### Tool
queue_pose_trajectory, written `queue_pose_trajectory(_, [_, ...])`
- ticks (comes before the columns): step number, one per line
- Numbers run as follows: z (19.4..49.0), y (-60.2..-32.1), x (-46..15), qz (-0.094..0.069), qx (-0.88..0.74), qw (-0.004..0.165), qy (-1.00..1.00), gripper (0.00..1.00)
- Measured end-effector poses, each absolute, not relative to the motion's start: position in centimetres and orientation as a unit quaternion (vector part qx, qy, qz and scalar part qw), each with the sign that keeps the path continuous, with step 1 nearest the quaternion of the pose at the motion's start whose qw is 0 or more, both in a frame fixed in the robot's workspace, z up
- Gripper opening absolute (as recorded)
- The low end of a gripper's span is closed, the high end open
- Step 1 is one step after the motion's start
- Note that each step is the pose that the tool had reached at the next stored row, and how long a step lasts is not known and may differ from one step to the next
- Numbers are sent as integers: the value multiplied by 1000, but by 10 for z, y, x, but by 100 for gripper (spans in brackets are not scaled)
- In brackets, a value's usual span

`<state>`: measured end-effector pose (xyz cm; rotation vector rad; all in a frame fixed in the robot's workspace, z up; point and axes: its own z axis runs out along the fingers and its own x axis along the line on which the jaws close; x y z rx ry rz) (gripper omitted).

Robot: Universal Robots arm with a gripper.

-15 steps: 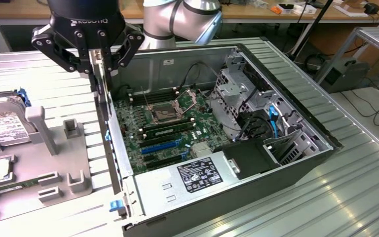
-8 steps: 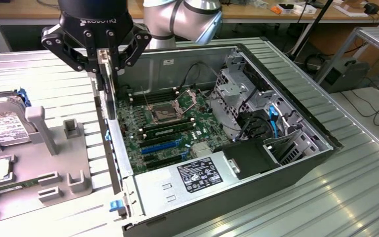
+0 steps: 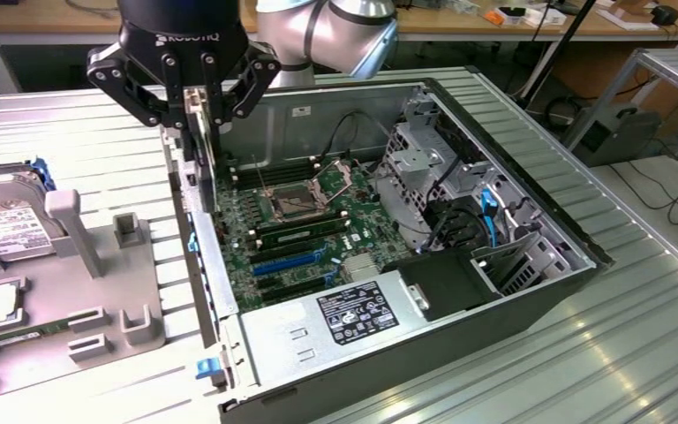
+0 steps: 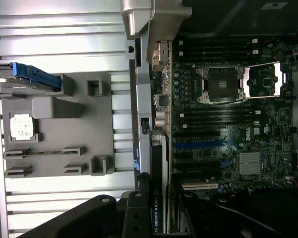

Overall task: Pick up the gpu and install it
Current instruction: 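Pick up the gpu and move the gpu toward the slot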

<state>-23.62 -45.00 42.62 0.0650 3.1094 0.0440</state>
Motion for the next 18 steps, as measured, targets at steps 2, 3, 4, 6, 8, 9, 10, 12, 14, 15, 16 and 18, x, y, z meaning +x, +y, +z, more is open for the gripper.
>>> queue_pose_trajectory(2, [426,-450,-232,14,21,16,1000,27])
queue_pose_trajectory(3, [426,-450,-231,14,21,16,1000,27])
queue_pose_trajectory(4, [426,-450,-230,14,21,16,1000,27])
queue_pose_trajectory(6, [426,-450,-228,14,21,16,1000,27])
queue_pose_trajectory(8, [426,-450,-226,14,21,16,1000,27])
queue_pose_trajectory(9, [426,-450,-225,14,21,16,1000,27])
queue_pose_trajectory(10, [426,-450,-223,14,21,16,1000,27])
queue_pose_trajectory(12, [426,-450,-221,14,21,16,1000,27])
queue_pose_trajectory(14, [426,-450,-218,14,21,16,1000,27])
queue_pose_trajectory(15, [426,-450,-216,14,21,16,1000,27])
queue_pose_trajectory(16, [426,-450,-215,14,21,16,1000,27])
queue_pose_trajectory(18, [426,-450,-213,14,21,16,1000,27])
